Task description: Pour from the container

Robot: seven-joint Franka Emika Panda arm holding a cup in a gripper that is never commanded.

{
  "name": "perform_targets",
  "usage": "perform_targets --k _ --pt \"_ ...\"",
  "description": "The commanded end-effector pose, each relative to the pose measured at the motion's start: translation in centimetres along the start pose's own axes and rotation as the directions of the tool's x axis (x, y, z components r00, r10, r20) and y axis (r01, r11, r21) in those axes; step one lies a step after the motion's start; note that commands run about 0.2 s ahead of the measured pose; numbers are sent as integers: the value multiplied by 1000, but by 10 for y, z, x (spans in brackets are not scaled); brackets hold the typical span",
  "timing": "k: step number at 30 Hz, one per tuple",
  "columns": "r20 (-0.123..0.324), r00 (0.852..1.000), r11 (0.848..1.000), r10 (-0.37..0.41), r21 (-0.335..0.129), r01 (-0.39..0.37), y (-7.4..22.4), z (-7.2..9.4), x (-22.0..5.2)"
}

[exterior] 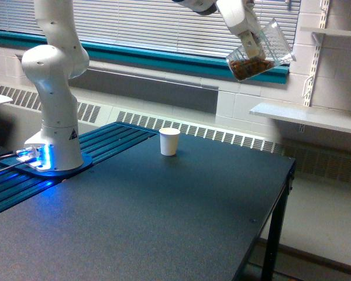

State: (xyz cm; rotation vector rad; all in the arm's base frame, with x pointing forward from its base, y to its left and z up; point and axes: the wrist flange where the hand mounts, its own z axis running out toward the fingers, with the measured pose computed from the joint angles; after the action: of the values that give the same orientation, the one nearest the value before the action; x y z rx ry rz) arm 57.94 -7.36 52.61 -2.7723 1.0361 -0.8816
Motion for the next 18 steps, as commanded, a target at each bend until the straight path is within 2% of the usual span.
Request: perform_targets --k 1,4,7,11,16,18 --pt "99 995 997 -15 -78 23 20 43 -40" --pt "105 992 994 -66 -86 75 1 46 -61" --pt "115 988 992 -103 -61 110 -20 43 -77" --pt "131 978 984 -165 -46 172 -45 41 -105" --pt "145 956 966 -254 -20 259 -76 36 -148" --pt "146 952 962 -268 -20 274 -80 34 -157"
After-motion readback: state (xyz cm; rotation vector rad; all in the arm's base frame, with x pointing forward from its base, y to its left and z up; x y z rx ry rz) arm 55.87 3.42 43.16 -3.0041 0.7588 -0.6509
